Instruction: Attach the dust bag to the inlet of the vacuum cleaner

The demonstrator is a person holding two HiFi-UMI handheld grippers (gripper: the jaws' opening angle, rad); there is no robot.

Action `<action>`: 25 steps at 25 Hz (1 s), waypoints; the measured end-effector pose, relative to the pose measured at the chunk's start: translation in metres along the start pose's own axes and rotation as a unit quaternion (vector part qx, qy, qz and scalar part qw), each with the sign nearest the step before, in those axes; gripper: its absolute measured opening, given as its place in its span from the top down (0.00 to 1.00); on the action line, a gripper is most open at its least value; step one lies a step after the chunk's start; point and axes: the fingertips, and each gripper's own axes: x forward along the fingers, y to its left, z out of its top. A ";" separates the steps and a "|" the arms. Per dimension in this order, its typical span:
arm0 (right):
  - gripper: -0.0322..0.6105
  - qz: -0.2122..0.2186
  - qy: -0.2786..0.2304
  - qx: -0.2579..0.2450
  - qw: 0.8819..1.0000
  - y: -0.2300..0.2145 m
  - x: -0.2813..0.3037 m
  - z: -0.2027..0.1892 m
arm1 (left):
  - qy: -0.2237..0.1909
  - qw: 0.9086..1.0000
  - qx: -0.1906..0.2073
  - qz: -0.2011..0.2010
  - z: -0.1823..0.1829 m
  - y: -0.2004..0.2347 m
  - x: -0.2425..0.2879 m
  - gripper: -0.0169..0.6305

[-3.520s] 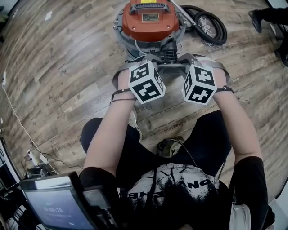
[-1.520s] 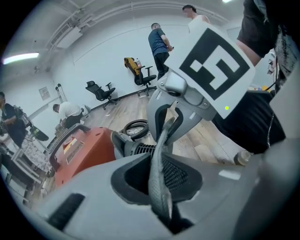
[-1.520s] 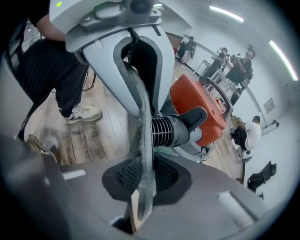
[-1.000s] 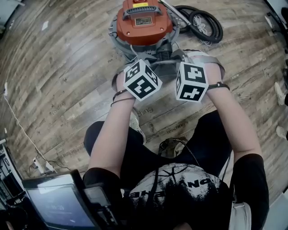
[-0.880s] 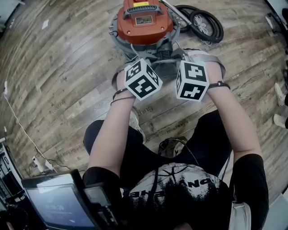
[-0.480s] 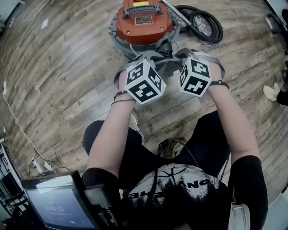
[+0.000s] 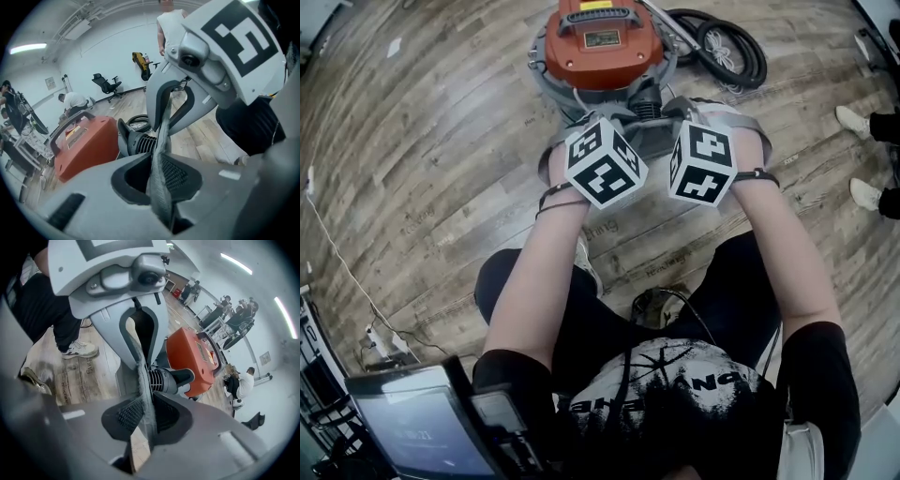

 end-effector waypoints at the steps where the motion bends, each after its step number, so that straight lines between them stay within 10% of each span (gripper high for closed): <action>1: 0.87 0.000 0.001 -0.009 1.000 0.000 -0.002 0.003 | 0.002 1.000 -0.005 -0.001 -0.002 0.001 0.000 0.91; 14: 0.87 -0.020 -0.001 -0.032 0.999 0.000 -0.008 0.015 | 0.018 1.000 -0.020 -0.003 -0.013 0.008 0.009 0.89; 25: 0.86 -0.004 -0.042 0.058 0.997 -0.003 0.006 -0.009 | -0.046 0.999 0.000 -0.012 0.020 0.002 -0.006 0.89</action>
